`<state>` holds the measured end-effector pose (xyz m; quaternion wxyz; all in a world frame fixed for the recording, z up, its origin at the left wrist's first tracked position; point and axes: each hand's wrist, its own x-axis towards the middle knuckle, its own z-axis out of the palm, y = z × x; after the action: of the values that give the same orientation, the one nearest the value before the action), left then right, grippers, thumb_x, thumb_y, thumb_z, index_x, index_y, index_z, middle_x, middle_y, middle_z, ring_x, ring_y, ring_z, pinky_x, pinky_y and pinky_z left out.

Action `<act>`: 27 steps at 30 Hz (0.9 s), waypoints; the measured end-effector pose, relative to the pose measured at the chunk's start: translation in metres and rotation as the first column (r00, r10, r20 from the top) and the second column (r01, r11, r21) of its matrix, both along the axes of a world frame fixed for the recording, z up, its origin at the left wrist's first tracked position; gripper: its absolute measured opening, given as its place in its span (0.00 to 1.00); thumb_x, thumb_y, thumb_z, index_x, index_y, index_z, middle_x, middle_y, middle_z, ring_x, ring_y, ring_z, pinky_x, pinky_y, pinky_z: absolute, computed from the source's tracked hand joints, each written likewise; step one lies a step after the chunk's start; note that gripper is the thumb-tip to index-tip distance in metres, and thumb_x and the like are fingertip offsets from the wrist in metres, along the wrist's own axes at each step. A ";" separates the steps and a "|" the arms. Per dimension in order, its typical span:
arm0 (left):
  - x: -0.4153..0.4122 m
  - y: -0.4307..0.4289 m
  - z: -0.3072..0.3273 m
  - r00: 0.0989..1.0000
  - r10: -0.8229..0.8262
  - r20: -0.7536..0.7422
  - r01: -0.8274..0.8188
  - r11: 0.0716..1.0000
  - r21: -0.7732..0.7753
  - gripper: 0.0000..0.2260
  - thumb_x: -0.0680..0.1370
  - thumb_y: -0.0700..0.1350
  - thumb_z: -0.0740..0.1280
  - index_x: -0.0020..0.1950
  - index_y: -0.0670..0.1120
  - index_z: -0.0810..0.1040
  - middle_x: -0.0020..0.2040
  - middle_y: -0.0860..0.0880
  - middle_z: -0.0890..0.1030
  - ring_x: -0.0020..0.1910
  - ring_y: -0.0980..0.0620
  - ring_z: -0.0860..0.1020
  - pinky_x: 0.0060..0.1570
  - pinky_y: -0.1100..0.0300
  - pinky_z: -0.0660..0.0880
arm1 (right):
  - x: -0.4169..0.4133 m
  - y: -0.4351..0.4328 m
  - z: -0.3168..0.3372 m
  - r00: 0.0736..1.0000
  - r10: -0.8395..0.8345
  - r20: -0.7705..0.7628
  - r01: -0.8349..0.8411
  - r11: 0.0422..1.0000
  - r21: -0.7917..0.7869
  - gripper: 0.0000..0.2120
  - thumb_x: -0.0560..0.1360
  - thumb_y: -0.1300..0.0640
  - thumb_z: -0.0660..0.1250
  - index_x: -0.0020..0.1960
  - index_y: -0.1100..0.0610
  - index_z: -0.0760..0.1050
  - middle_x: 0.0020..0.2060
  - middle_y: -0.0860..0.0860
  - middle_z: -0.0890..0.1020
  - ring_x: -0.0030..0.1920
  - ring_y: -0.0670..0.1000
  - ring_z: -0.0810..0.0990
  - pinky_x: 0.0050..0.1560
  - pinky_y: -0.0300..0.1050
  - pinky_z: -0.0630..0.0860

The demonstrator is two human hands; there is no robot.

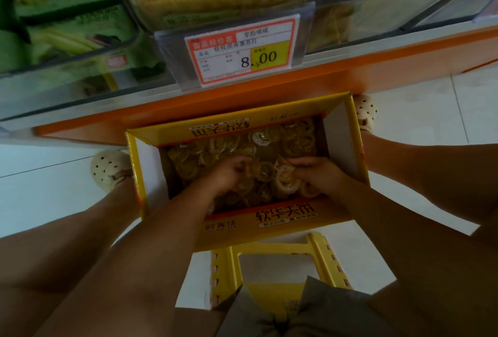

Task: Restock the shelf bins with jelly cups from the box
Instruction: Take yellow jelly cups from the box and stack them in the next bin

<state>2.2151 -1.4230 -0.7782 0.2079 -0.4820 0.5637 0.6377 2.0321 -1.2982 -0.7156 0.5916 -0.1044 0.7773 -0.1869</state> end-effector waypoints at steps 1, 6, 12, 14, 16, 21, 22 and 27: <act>0.002 -0.006 0.008 0.998 0.062 -0.022 -0.060 0.994 0.094 0.22 0.79 0.35 0.64 0.72 0.49 0.69 0.69 0.46 0.73 0.50 0.51 0.78 0.39 0.59 0.80 | 0.001 -0.001 0.003 1.000 0.002 0.012 -0.002 1.000 -0.009 0.15 0.78 0.59 0.65 0.64 0.50 0.77 0.43 0.53 0.81 0.30 0.46 0.72 0.24 0.32 0.69; 0.019 -0.021 0.045 0.968 0.238 -0.084 -0.187 0.901 0.391 0.22 0.80 0.36 0.63 0.71 0.54 0.69 0.60 0.48 0.78 0.57 0.49 0.77 0.49 0.50 0.78 | 0.004 -0.014 0.033 0.995 0.080 0.060 -0.071 0.987 -0.146 0.16 0.77 0.60 0.66 0.63 0.49 0.79 0.42 0.60 0.82 0.31 0.48 0.75 0.28 0.36 0.71; 0.022 -0.008 0.089 0.861 0.483 -0.159 -0.287 0.720 0.631 0.18 0.77 0.40 0.59 0.64 0.56 0.73 0.57 0.43 0.80 0.52 0.44 0.80 0.43 0.48 0.80 | 0.020 -0.014 0.065 0.974 0.207 -0.094 -0.225 0.932 -0.283 0.16 0.76 0.59 0.67 0.60 0.43 0.79 0.45 0.60 0.83 0.34 0.51 0.74 0.31 0.39 0.71; 0.019 0.000 0.101 0.860 0.485 -0.160 -0.292 0.725 0.624 0.16 0.76 0.50 0.61 0.63 0.53 0.74 0.57 0.43 0.79 0.51 0.45 0.80 0.45 0.49 0.79 | 0.028 -0.009 0.072 0.942 0.280 -0.185 -0.324 0.902 -0.285 0.15 0.74 0.52 0.68 0.59 0.37 0.78 0.44 0.49 0.84 0.35 0.44 0.80 0.40 0.40 0.77; 0.018 0.008 0.111 0.872 0.470 -0.134 -0.332 0.771 0.544 0.23 0.74 0.60 0.66 0.66 0.53 0.73 0.56 0.45 0.80 0.50 0.47 0.81 0.44 0.52 0.78 | 0.036 -0.003 0.081 0.898 0.366 -0.245 -0.427 0.860 -0.281 0.16 0.71 0.43 0.66 0.58 0.31 0.75 0.50 0.42 0.83 0.43 0.43 0.82 0.49 0.47 0.81; 0.020 0.016 0.123 0.826 0.536 -0.176 -0.466 0.824 0.322 0.34 0.65 0.55 0.79 0.68 0.57 0.69 0.63 0.44 0.77 0.59 0.42 0.78 0.48 0.50 0.77 | 0.048 0.003 0.107 0.866 0.410 -0.287 -0.495 0.785 -0.372 0.20 0.75 0.55 0.67 0.62 0.34 0.74 0.54 0.42 0.82 0.40 0.45 0.83 0.42 0.46 0.82; 0.021 0.016 0.126 0.811 0.549 -0.201 -0.477 0.820 0.315 0.37 0.63 0.54 0.80 0.69 0.57 0.69 0.63 0.44 0.78 0.59 0.41 0.78 0.50 0.47 0.77 | 0.050 0.004 0.113 0.894 0.374 -0.248 -0.447 0.791 -0.417 0.21 0.75 0.58 0.68 0.61 0.36 0.75 0.54 0.42 0.81 0.42 0.44 0.82 0.40 0.44 0.81; 0.025 0.014 0.154 0.709 0.644 -0.289 -0.566 0.763 0.312 0.24 0.71 0.44 0.75 0.65 0.56 0.74 0.58 0.42 0.82 0.57 0.39 0.80 0.57 0.42 0.74 | 0.049 0.005 0.137 0.982 0.180 -0.059 -0.183 0.823 -0.538 0.22 0.73 0.60 0.72 0.62 0.43 0.73 0.53 0.47 0.82 0.53 0.48 0.81 0.43 0.41 0.80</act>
<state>2.2398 -1.4089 -0.6238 -0.0794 -0.4843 0.3354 0.8042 2.0811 -1.2933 -0.5783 0.5509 -0.3409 0.6811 -0.3411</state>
